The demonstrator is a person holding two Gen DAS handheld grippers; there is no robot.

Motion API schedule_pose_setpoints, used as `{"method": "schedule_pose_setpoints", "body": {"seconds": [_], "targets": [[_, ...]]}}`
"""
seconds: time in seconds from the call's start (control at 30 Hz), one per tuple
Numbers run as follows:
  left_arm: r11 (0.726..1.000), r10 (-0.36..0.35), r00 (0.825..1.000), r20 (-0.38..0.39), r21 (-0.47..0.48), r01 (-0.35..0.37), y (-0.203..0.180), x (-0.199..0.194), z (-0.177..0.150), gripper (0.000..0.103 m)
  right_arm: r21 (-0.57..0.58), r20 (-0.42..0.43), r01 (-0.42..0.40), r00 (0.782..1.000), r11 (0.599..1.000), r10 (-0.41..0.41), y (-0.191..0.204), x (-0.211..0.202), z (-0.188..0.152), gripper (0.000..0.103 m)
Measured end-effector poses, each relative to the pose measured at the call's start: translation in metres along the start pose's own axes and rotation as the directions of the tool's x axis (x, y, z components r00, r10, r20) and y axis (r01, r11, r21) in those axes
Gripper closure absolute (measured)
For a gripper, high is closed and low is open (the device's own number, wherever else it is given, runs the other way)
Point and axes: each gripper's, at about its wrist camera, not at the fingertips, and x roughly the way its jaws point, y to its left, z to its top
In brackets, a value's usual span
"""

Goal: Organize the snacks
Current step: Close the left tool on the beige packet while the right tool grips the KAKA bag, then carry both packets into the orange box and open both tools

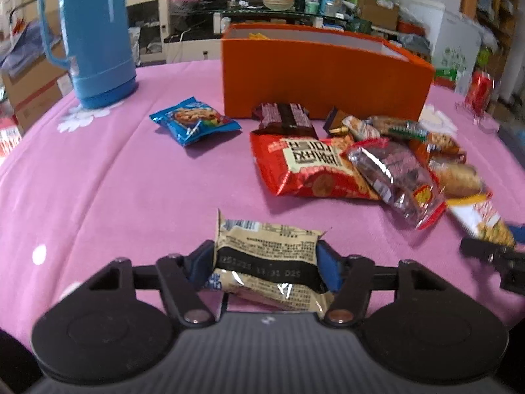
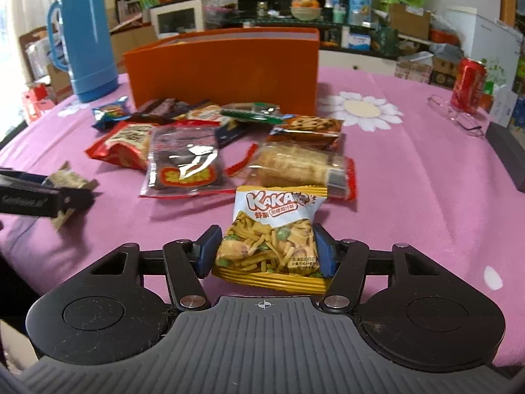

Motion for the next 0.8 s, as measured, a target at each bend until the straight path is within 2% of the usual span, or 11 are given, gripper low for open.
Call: {"method": "schedule_pose_setpoints", "body": {"seconds": [0.07, 0.27, 0.33, 0.43, 0.6, 0.73, 0.8], "targets": [[0.999, -0.029, 1.000, 0.009, -0.031, 0.029, 0.006, -0.009, 0.004, 0.039, 0.045, 0.007, -0.061, 0.998, 0.997, 0.061, 0.000, -0.007, 0.002, 0.062], [0.997, -0.065, 0.994, 0.087, -0.044, 0.069, 0.012, -0.037, 0.029, 0.039, 0.103, 0.087, -0.171, 0.983, 0.980, 0.162, 0.003, -0.046, 0.017, 0.062], [0.995, -0.082, 0.991, 0.109, -0.046, 0.087, 0.013, -0.040, 0.042, 0.039, 0.117, 0.127, -0.195, 0.975, 0.974, 0.180, -0.002, -0.055, 0.033, 0.062], [0.994, -0.092, 0.986, 0.139, -0.042, 0.099, 0.013, -0.035, 0.070, 0.038, 0.095, 0.182, -0.190, 0.968, 0.977, 0.170, -0.010, -0.054, 0.063, 0.062], [0.994, -0.094, 0.979, 0.183, -0.030, 0.101, 0.009, -0.010, 0.127, 0.038, 0.038, 0.272, -0.136, 0.955, 0.990, 0.120, -0.029, -0.025, 0.135, 0.062], [0.994, -0.092, 0.973, 0.213, -0.044, 0.104, 0.000, 0.021, 0.176, 0.038, 0.036, 0.303, -0.109, 0.948, 0.993, 0.094, -0.046, 0.025, 0.202, 0.062], [0.991, -0.107, 0.972, 0.211, -0.057, 0.121, -0.005, 0.039, 0.194, 0.038, 0.028, 0.301, -0.102, 0.949, 0.994, 0.089, -0.048, 0.055, 0.225, 0.062]]}}
